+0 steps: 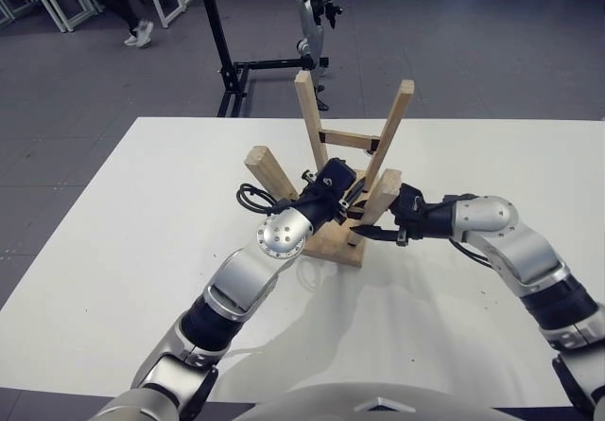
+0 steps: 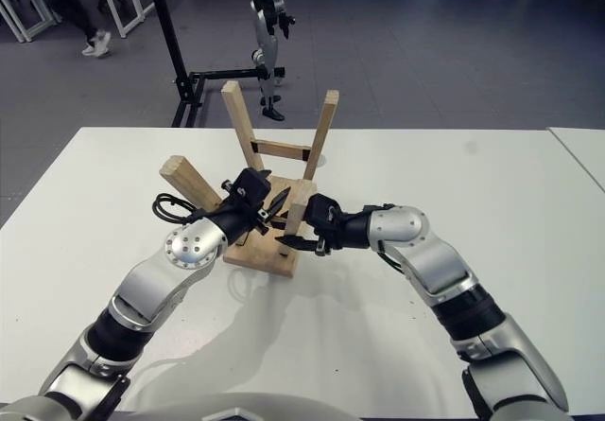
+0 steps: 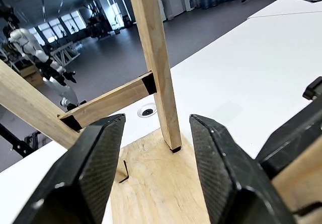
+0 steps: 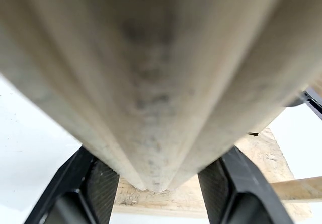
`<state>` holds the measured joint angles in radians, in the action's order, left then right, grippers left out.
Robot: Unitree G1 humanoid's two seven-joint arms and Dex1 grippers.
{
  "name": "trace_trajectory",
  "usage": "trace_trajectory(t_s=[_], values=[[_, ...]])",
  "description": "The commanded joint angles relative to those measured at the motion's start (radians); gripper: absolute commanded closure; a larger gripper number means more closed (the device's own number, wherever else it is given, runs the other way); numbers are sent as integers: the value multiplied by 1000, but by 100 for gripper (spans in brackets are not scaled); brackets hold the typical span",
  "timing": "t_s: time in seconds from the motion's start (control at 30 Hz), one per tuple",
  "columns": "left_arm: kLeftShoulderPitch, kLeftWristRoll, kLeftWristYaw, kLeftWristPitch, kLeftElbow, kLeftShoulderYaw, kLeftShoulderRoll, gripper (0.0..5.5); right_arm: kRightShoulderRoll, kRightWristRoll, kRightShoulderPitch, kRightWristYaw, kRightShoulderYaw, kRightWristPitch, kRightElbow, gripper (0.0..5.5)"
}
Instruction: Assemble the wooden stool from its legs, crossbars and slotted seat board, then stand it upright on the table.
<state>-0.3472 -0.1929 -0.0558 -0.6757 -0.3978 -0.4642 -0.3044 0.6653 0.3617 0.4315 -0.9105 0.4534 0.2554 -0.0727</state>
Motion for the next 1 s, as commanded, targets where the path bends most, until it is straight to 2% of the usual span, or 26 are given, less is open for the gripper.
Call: trace_trajectory(t_s=[0.03,0.17,0.27,0.33,0.43,0.5,0.57,0.63,0.7,0.73,0.8,0.9,0.93,1.0], values=[[-24,-223,-66,-217,-114,195,89,312,42,-234,-139,-44,242,241,302,348],[-271,-529,71,-302,-153,590,200,312,32,-213,-169,-21,210,214,324,348],[-470,-783,233,-268,-103,818,189,312,30,-204,-185,-13,198,198,314,348],[-533,-846,282,-287,-35,980,28,312,40,-199,-200,-11,189,188,299,348],[-383,-752,259,-332,69,1103,-191,312,51,-190,-218,-6,178,184,278,348],[-183,-618,219,-308,113,1073,-259,312,54,-186,-219,-4,172,184,268,348],[-20,-510,157,-256,167,991,-287,312,54,-185,-217,-1,168,185,262,348],[122,-362,79,-157,257,829,-315,312,53,-184,-212,0,166,185,258,348],[176,-278,29,-88,275,695,-286,312,53,-185,-206,-2,167,186,251,348],[176,-292,-1,-71,213,636,-229,312,54,-185,-204,-4,168,187,246,348],[119,-345,-57,6,101,495,-40,312,53,-184,-206,-2,170,189,237,348],[44,-375,-83,181,32,262,309,312,47,-191,-206,-6,186,187,241,348],[67,-457,-142,162,-32,198,367,312,49,-193,-203,-11,192,188,238,348],[126,-532,-225,104,-109,158,355,312,59,-193,-203,-19,195,184,234,348]])
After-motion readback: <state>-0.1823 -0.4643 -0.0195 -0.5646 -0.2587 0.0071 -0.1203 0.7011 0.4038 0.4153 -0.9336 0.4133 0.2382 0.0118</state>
